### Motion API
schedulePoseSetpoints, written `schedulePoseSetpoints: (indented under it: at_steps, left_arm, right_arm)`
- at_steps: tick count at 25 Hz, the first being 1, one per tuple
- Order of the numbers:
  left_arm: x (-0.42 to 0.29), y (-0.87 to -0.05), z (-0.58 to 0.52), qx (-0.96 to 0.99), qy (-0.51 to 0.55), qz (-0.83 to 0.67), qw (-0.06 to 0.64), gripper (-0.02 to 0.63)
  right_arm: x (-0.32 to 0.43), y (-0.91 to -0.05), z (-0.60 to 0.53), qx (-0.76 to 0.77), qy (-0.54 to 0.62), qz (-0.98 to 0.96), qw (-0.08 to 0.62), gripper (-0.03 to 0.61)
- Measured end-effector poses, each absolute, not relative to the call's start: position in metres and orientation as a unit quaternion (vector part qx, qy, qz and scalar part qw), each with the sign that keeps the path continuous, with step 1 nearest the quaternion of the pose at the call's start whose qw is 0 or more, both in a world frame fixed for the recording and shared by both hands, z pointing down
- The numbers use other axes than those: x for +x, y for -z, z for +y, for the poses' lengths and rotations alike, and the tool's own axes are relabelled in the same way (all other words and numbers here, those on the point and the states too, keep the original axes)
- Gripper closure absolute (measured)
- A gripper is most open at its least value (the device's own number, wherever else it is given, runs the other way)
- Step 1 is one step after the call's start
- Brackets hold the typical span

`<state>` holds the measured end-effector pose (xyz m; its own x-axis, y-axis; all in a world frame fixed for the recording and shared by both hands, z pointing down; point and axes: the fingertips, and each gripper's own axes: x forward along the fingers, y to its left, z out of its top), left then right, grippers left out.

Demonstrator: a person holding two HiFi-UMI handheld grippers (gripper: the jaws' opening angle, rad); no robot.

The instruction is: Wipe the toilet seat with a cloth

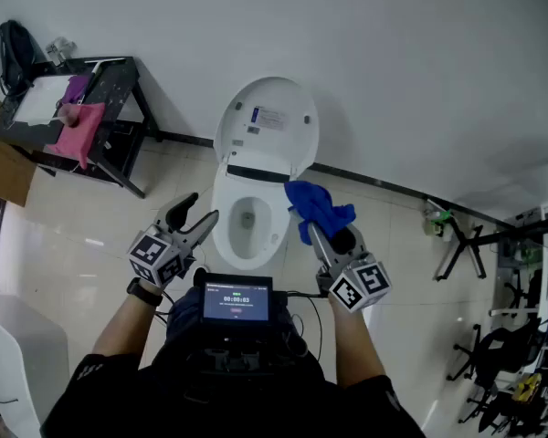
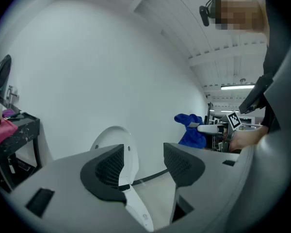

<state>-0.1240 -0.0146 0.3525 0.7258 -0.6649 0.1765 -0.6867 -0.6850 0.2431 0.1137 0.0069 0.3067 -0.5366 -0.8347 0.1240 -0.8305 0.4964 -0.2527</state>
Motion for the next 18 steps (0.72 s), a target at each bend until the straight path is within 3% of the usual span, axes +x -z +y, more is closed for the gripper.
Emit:
schedulePoseSetpoints:
  at_steps: [18]
  left_arm:
    - [-0.105, -0.391, -0.023, 0.920, -0.072, -0.348, 0.163, 0.365]
  right_arm:
    - [0.114, -0.362, -0.020, -0.479, 0.181, 0.858, -0.028, 0.387]
